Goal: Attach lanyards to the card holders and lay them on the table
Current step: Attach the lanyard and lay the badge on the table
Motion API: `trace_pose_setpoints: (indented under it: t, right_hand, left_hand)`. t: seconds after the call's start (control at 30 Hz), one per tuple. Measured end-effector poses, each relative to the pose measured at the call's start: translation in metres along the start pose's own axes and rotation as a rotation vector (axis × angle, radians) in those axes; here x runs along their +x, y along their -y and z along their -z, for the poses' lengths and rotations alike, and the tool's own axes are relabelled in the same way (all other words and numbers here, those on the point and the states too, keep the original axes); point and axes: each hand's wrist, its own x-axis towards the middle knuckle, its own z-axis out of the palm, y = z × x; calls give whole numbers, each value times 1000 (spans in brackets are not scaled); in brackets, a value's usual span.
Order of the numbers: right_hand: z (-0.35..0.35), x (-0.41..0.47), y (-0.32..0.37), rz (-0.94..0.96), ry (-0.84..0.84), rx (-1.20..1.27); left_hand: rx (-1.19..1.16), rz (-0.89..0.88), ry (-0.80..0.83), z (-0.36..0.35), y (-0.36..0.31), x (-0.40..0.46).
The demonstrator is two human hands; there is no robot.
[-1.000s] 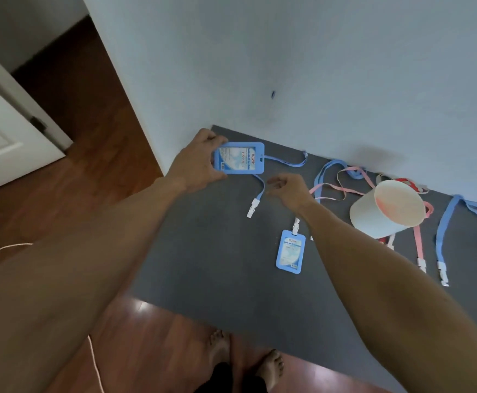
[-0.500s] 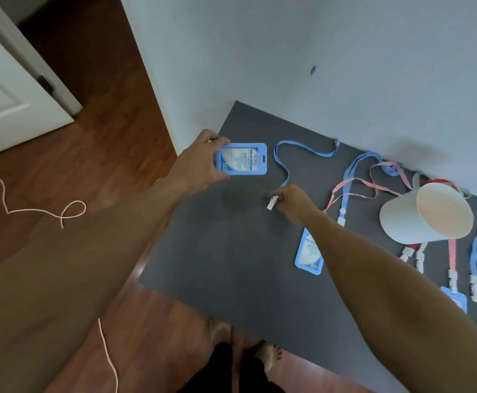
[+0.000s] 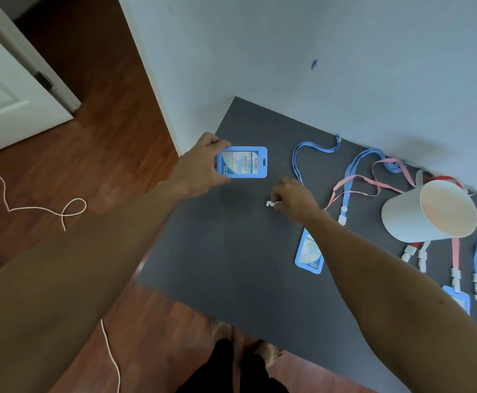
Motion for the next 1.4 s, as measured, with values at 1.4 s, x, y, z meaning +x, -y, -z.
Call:
trace_pose_setpoints:
  t: [1.4]
  right_hand:
    - [123,-82,-1,-78,-118,825]
  left_hand:
    - [79,-145,-3,10,-73,-24]
